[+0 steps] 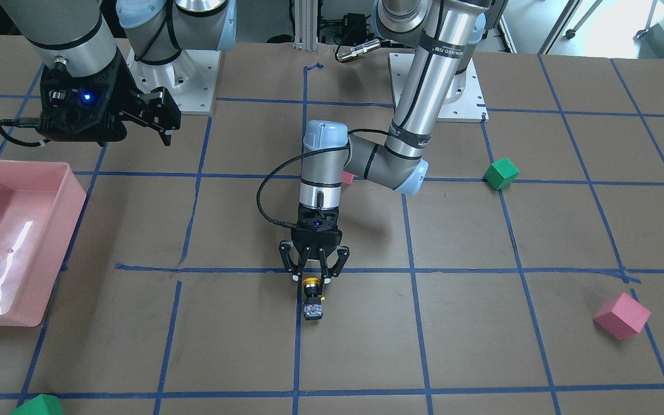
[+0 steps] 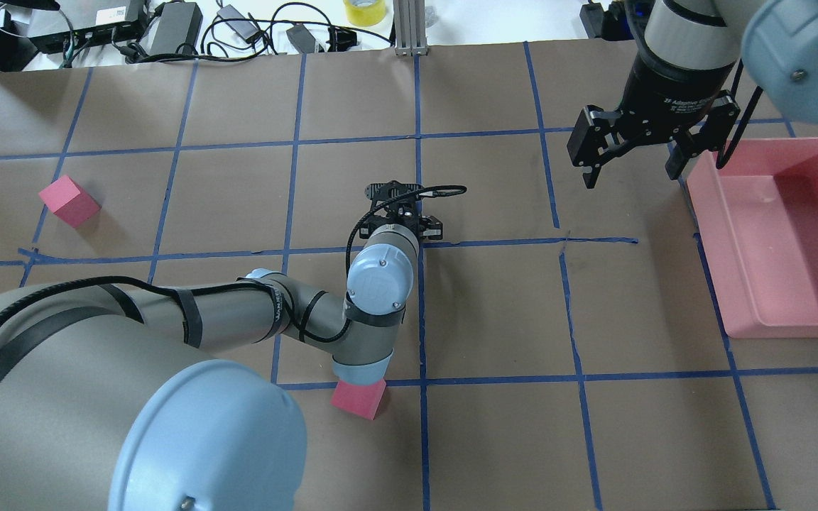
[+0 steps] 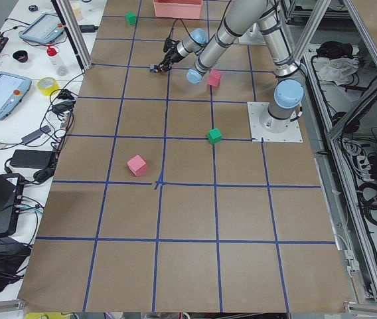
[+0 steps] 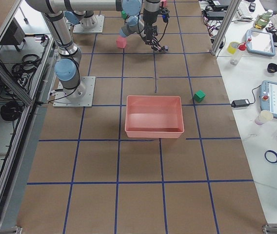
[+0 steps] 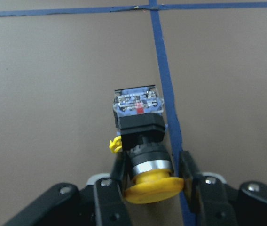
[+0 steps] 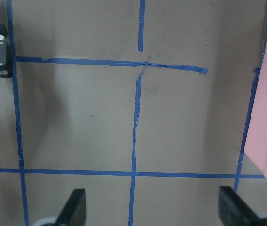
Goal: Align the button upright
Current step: 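Lift the button with the left gripper and rotate it cap-up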
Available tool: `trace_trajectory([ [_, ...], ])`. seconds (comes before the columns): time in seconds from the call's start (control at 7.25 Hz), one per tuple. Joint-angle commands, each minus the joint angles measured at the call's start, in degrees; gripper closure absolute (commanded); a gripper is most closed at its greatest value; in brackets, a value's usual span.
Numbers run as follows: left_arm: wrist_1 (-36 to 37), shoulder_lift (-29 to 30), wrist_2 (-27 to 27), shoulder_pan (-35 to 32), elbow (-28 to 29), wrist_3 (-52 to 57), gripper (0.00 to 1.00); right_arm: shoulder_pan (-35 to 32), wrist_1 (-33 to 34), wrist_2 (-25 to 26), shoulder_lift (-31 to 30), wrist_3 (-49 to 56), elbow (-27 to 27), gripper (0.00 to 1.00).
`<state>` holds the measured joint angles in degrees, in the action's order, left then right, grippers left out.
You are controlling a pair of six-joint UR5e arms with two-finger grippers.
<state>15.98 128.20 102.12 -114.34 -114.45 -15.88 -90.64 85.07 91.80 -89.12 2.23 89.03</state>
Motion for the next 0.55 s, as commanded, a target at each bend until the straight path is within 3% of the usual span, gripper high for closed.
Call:
trace_trajectory([
  [0.0,-7.1,-3.4,0.0,0.3,3.1,-0.8,1.0,0.0,0.4,0.3,-0.1,-0.3,0.0,0.0],
  [0.14,-17.2,-5.7,-0.2,1.0,6.2,-1.2,1.0,0.0,0.4,0.6,0.0,-0.4,0.0,0.0],
  [0.41,-35.1,-10.1,-6.6,4.1,11.9,-3.5,1.0,0.0,0.4,0.8,-0.1,-0.6,0.0,0.0],
])
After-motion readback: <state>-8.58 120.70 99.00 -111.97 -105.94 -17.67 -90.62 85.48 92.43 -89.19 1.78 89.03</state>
